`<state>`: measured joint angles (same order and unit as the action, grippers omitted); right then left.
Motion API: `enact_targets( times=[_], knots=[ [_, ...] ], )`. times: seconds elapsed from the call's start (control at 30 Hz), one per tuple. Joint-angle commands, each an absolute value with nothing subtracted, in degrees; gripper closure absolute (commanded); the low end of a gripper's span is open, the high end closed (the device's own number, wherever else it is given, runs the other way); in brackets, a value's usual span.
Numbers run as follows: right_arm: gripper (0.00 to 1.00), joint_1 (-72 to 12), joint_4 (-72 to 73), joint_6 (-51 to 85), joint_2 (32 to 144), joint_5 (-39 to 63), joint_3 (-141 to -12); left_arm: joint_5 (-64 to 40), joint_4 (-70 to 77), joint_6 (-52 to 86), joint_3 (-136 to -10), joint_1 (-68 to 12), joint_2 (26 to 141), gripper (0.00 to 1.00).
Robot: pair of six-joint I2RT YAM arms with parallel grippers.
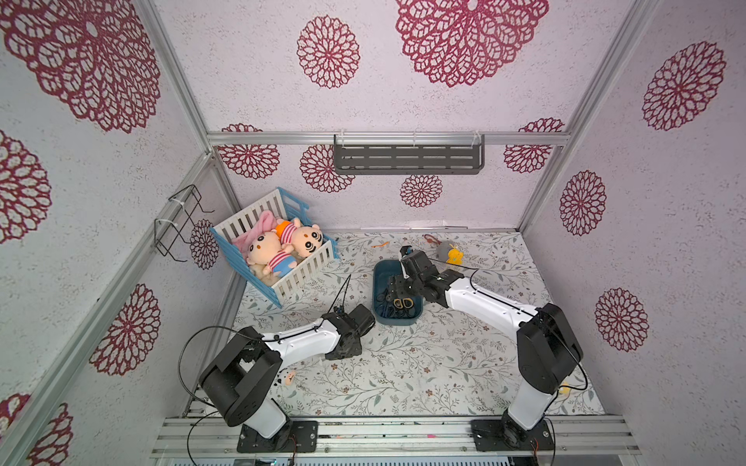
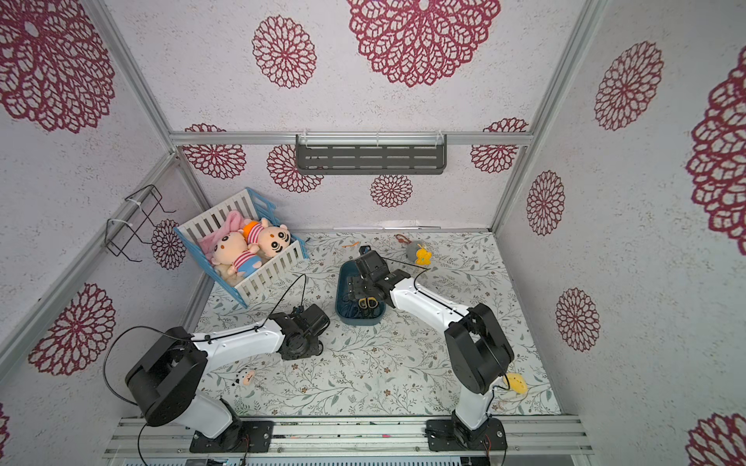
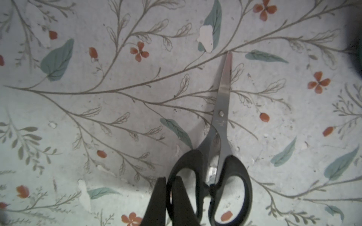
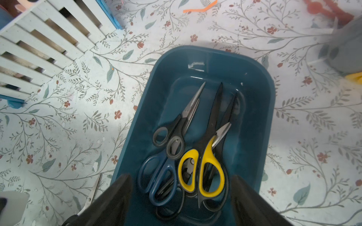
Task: Take the scissors out of the storage box
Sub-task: Place the scissors at the center of the board, then pick up the scissors from the storage box.
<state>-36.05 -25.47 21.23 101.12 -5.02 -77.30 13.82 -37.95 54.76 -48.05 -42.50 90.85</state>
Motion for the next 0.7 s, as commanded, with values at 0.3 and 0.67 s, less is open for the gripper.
enact_targets(
  times=[0.3,0.67],
  knots=[
    [0.43,-35.9,-25.5,24.9,103.9,-2.9,-76.4,19.9,-42.4,56.0,-50.3,-42.9,86.0,0.7],
    [0.57,-35.7,-27.1,25.0,109.3,-3.9,-77.5,23.3,-47.7,54.3,-58.2,-41.1,78.2,0.63]
  ],
)
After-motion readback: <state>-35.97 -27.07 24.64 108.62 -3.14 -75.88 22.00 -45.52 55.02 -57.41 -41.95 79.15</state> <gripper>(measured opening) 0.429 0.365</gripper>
